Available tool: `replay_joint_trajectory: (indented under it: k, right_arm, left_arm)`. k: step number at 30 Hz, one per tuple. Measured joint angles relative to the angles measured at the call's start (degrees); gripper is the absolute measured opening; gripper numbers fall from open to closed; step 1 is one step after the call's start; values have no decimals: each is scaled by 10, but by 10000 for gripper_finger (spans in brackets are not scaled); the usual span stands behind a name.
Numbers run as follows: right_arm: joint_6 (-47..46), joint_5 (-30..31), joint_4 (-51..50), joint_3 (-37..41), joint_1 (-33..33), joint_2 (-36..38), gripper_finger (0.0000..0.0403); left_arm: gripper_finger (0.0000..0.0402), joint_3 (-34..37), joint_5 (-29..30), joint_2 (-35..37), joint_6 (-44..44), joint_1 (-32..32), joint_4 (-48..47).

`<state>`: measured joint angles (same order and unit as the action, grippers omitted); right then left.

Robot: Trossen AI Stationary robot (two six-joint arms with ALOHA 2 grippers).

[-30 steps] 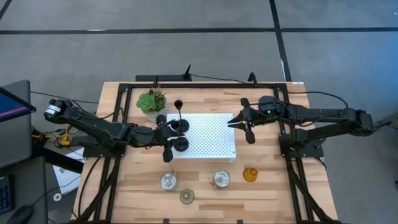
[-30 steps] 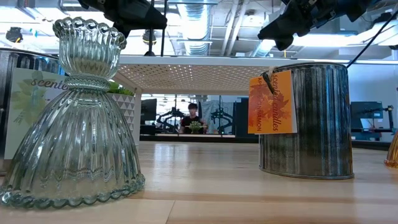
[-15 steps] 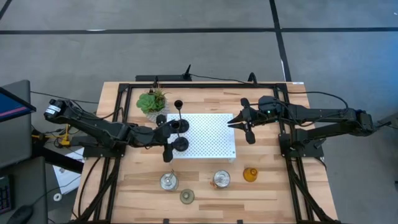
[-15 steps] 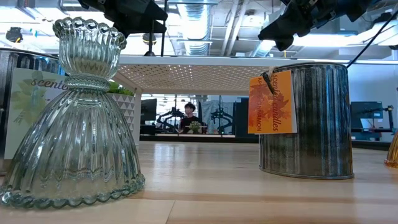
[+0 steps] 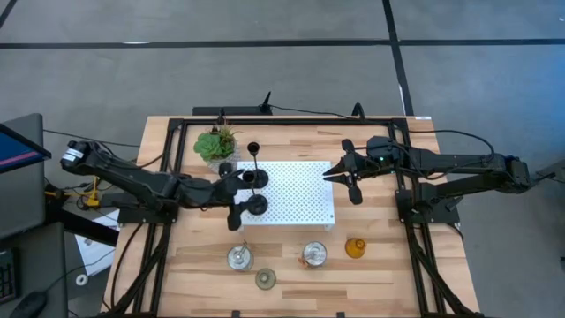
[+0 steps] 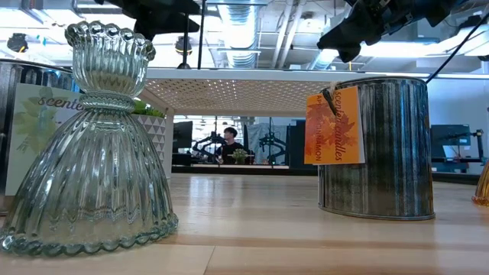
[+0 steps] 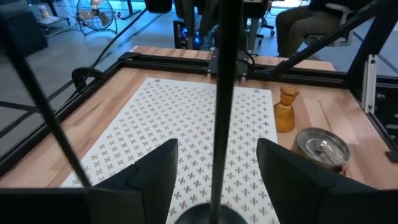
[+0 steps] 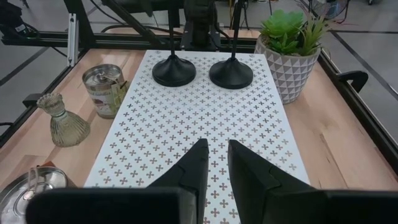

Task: Pick & Place candle stick holders
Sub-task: Put the yellow glass candle holder on the shelf

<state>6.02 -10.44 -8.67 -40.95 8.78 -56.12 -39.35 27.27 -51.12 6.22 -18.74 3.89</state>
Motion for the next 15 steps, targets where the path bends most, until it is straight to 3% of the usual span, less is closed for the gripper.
replay_joint_trajectory:
  k: [7,15]
  right_arm:
    - [0,0,0,0,0,0,53]
    - [0,0,1,0,0,0,53]
  left_arm:
    - [209,0,-9,55,2,-14,-91]
    - [199,0,-88,110,3,-37,-143]
